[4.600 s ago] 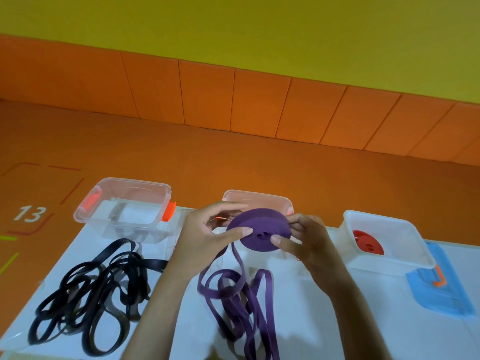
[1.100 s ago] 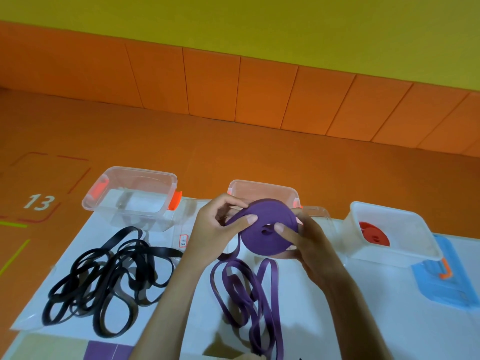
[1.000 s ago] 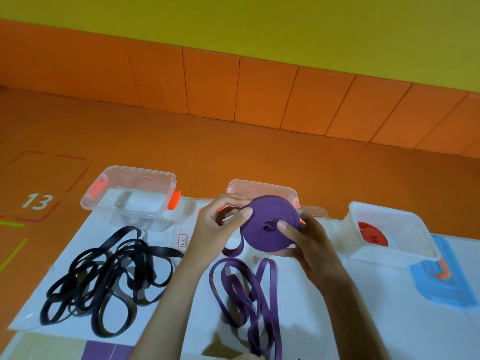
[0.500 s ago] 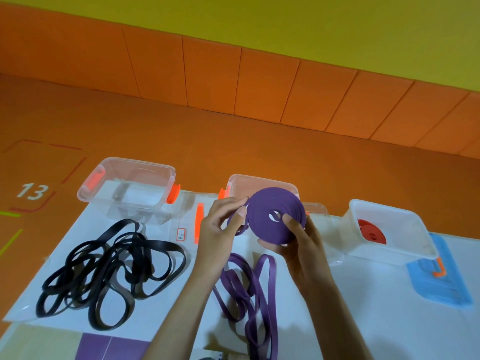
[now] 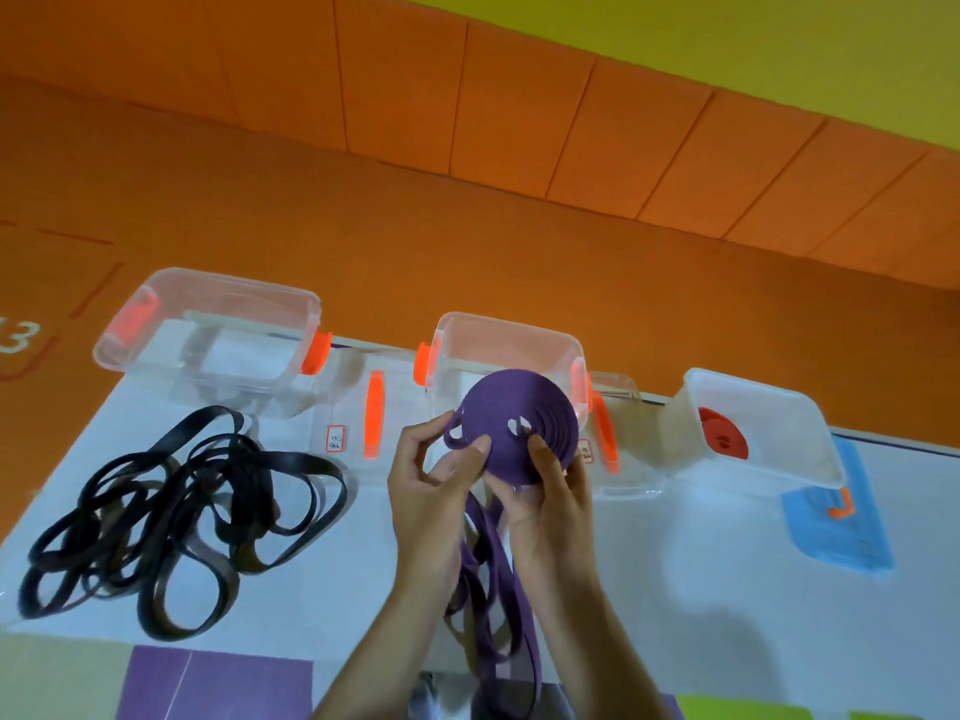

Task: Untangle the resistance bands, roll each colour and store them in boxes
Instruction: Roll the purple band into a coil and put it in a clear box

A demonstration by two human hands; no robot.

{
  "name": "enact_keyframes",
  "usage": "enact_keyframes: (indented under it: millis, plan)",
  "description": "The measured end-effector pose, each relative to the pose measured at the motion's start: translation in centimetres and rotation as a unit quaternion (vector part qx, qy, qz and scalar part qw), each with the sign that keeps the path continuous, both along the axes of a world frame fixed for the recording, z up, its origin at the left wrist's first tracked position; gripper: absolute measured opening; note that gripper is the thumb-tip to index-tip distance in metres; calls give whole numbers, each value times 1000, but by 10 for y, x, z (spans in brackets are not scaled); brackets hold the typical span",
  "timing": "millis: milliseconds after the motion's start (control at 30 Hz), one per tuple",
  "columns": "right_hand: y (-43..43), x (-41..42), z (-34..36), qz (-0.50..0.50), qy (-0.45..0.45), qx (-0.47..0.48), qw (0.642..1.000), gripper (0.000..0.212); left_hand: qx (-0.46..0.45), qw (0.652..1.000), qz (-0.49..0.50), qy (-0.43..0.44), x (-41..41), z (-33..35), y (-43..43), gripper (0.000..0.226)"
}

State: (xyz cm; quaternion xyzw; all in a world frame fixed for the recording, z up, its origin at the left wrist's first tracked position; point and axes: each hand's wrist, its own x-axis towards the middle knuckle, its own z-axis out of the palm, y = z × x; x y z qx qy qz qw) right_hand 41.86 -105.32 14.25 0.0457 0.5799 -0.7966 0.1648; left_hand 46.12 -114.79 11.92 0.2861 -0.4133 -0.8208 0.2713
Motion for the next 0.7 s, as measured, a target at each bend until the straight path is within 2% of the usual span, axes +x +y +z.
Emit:
enact_keyframes:
  millis: [100,233,300,400,567,700]
  plan:
    - [-1,-14,-10,-15,-40,-39,998,40,23,999,24,-23,-4,-6,2,34]
    - [6,-38,-19,39,-20,65,997,59,21,998,31,-46,-15,-18,-11,37]
    - [7,-53,-23,38,-1,80,996,62,-1,998,21,-54,-26,-22,-19,39]
    - [8,-76,-30,44,12,100,994,55,-24,998,0,-62,-48,-25,-31,40]
    - [16,-125,-48,26,34,178,983,25,-64,993,-33,-93,-99,-36,-51,41]
    - [9,-178,-68,37,16,236,971,20,-49,987,-49,-146,-150,-53,-61,41]
